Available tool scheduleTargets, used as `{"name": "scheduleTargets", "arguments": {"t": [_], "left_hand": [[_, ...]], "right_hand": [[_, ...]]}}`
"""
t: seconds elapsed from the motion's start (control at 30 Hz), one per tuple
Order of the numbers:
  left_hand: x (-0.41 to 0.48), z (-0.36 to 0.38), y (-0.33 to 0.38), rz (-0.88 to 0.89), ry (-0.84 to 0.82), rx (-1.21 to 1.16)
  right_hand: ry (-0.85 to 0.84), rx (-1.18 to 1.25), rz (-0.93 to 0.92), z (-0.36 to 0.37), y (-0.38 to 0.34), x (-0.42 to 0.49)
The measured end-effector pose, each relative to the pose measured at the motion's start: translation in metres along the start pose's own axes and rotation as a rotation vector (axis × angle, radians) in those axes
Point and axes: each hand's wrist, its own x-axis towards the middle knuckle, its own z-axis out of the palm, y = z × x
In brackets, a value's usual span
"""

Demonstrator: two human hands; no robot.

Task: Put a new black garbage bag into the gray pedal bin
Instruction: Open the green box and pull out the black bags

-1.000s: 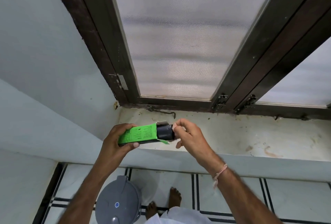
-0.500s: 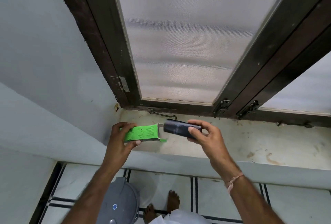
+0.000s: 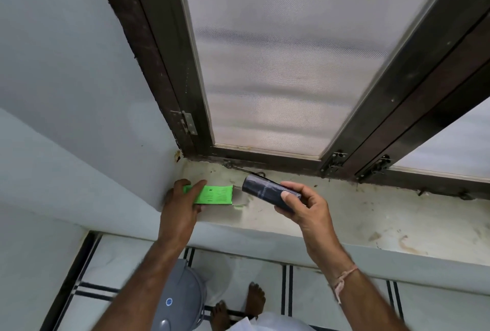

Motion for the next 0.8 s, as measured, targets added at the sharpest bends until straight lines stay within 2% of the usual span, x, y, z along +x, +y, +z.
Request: {"name": "scheduleTargets", "arguments": {"t": [0.2, 0.27, 0.33, 0.37, 0.4, 0.47, 0.53, 0.57, 0.63, 0.8], "left_hand": [[-0.005, -0.005, 0.019, -0.005, -0.047, 0.115], [-0.014, -0.008, 0.028, 0.034, 0.057, 0.227], [-0.029, -0.012, 0.042, 0.038, 0.253, 0.189], [-0.038, -0.013, 0.052, -0.006, 0.317, 0.046], [-0.045, -0.015, 0.065, -0.091, 0.318, -0.203], [-0.053, -0.02, 0.094, -0.359, 0.1, -0.818], [-0.055, -0.022, 0.11, -0.503, -0.011, -1.235], [-0.055, -0.025, 0.113, -0.529, 0.002, -1.326], [-0.057, -0.03, 0.113, -0.516, 0.03, -1.349], [-0.077, -0.035, 0.106, -0.409, -0.148, -1.402]], "right_hand": [[-0.073, -0.017, 0.001, 0.023, 0.006, 0.001], [-0.087, -0.022, -0.007, 0.029, 0.009, 0.001], [-0.102, -0.02, -0.012, 0.033, 0.01, -0.001], [-0.109, -0.013, -0.016, 0.036, 0.01, -0.004], [-0.117, -0.003, -0.023, 0.037, 0.01, -0.007], [-0.15, 0.004, -0.038, 0.041, 0.012, -0.017], [-0.195, -0.033, -0.049, 0.045, 0.014, -0.029], [-0.209, -0.06, -0.05, 0.048, 0.015, -0.034], [-0.224, -0.106, -0.043, 0.055, 0.015, -0.043], [-0.161, -0.069, 0.017, 0.071, 0.005, -0.057]]}}
